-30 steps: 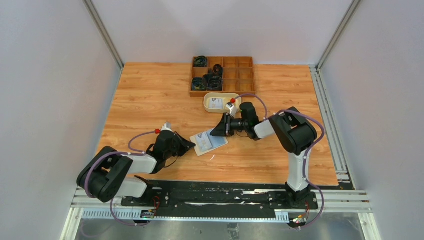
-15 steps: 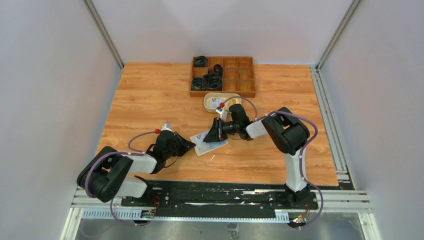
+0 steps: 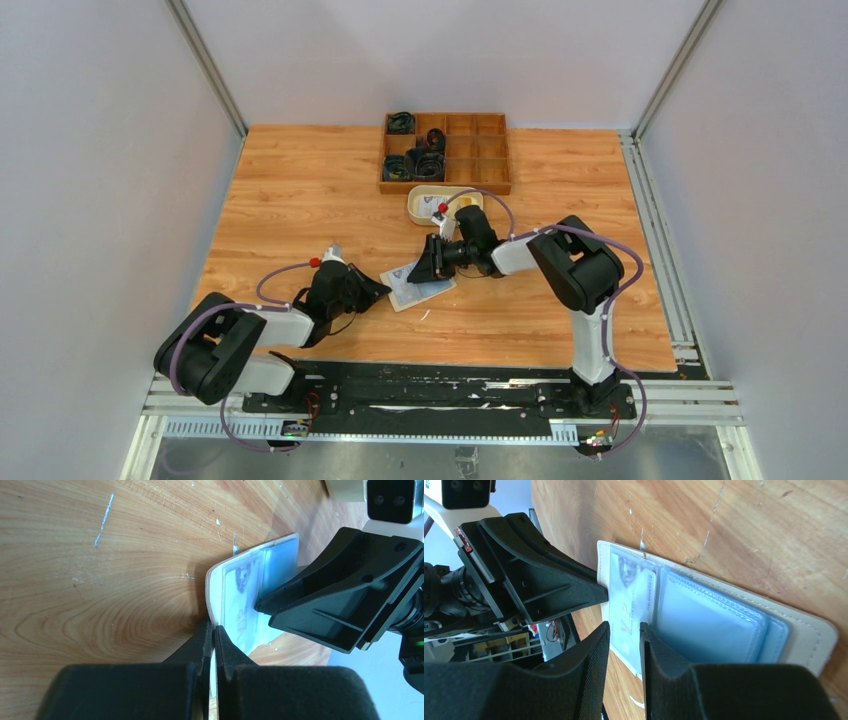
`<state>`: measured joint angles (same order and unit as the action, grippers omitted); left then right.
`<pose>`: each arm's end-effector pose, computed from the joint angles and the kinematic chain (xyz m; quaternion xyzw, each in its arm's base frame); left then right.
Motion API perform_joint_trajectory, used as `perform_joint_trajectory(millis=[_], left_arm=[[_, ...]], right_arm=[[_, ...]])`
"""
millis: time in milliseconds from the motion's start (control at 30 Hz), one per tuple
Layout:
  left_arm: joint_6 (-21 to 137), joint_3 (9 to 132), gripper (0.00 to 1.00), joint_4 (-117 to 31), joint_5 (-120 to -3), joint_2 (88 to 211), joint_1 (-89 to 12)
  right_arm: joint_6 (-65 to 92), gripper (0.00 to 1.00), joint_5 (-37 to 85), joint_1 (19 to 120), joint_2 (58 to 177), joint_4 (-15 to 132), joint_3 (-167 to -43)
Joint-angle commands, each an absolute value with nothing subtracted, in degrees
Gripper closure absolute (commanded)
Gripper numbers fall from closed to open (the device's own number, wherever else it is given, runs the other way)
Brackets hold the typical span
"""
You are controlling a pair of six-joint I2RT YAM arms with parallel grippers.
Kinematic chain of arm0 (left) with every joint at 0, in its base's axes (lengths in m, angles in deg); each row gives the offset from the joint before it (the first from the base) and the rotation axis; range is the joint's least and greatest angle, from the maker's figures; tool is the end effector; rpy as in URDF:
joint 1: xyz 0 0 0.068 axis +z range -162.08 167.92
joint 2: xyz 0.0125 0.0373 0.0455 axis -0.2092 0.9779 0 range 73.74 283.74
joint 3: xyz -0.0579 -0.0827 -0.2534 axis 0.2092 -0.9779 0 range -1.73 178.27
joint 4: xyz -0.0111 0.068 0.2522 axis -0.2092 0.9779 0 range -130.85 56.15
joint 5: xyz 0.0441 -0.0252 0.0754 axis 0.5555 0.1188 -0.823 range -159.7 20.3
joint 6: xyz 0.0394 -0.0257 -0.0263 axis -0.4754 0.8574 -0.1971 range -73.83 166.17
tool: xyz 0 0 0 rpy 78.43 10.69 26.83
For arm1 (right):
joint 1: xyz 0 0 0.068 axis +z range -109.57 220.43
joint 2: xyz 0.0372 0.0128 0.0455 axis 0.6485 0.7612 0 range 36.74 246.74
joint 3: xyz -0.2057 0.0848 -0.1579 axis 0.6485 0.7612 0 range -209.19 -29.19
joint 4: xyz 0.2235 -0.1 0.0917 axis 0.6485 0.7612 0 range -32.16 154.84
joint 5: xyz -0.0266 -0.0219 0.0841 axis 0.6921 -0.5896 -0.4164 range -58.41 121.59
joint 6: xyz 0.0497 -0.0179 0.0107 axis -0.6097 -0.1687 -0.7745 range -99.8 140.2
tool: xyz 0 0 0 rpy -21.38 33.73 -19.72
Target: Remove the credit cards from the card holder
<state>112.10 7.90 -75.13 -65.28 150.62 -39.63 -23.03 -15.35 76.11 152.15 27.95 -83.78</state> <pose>0.1779 -0.0959 0.1083 -0.2712 0.8353 -0.3706 0.3022 0.3013 0.2482 0.1168 -0.1434 0.8093 0.5549 0.1289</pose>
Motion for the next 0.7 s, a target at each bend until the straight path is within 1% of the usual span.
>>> perform_joint_trajectory(millis=[0, 367, 500, 667], left_arm=[[110.0, 7.0, 1.00, -71.4, -67.8, 151.0, -39.5], [110.0, 7.1, 1.00, -71.5, -67.8, 150.9, -39.5], [109.9, 7.3, 1.00, -71.4, -67.9, 151.3, -39.5], [109.9, 7.4, 1.00, -71.5, -67.9, 151.7, -39.5]], right_arm=[[-19.9, 0.67, -9.4, 76.6, 151.7, 32.8, -83.7], [-18.1, 0.67, -4.6, 76.5, 150.1, 34.5, -82.3], [-19.3, 0.67, -6.6, 76.6, 150.9, 33.2, -82.8], [-21.8, 0.67, -10.6, 77.6, 150.2, 28.2, -82.1]])
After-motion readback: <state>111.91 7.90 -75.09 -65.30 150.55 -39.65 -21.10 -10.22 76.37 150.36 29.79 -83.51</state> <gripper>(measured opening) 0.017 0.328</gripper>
